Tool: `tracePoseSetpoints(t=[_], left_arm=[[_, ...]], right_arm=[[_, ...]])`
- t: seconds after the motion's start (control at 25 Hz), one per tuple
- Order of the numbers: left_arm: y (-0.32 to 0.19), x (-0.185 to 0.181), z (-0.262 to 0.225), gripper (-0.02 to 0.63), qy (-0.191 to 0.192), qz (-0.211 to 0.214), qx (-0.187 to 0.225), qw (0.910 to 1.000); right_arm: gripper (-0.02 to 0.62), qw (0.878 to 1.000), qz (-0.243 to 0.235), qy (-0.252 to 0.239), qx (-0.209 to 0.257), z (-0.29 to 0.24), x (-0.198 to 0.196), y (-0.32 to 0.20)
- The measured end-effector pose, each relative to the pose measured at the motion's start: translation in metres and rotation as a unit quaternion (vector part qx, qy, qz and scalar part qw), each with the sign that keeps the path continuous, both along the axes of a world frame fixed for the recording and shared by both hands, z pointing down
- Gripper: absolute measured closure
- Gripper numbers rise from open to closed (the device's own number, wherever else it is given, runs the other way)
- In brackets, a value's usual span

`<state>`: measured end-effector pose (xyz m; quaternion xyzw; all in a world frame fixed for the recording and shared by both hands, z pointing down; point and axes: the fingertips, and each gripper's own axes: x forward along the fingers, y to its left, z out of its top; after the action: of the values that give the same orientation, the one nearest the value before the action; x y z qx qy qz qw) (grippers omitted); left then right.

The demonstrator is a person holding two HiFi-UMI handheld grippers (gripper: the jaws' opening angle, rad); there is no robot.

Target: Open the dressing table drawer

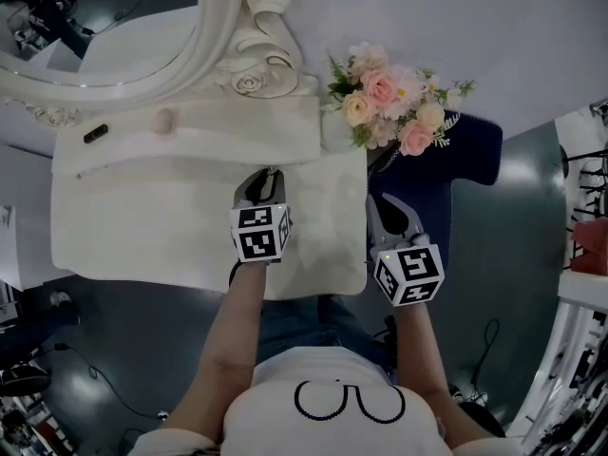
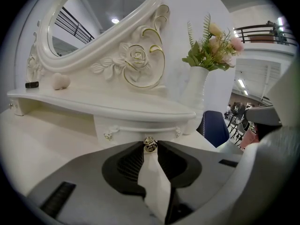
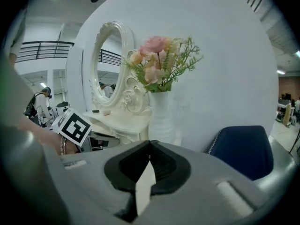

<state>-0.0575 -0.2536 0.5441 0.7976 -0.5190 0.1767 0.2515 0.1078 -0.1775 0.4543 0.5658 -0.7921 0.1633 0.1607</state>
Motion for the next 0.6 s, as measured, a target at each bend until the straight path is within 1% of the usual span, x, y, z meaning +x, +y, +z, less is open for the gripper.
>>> tracePoseSetpoints(t=[0.6], left_arm=[[0.018, -0.004, 0.003, 0.515, -0.005, -0.003, -0.002, 1.0000]], right_arm=[[0.594, 1.000, -0.025, -0.003, -0.003, 0.003, -0.011, 0.008]])
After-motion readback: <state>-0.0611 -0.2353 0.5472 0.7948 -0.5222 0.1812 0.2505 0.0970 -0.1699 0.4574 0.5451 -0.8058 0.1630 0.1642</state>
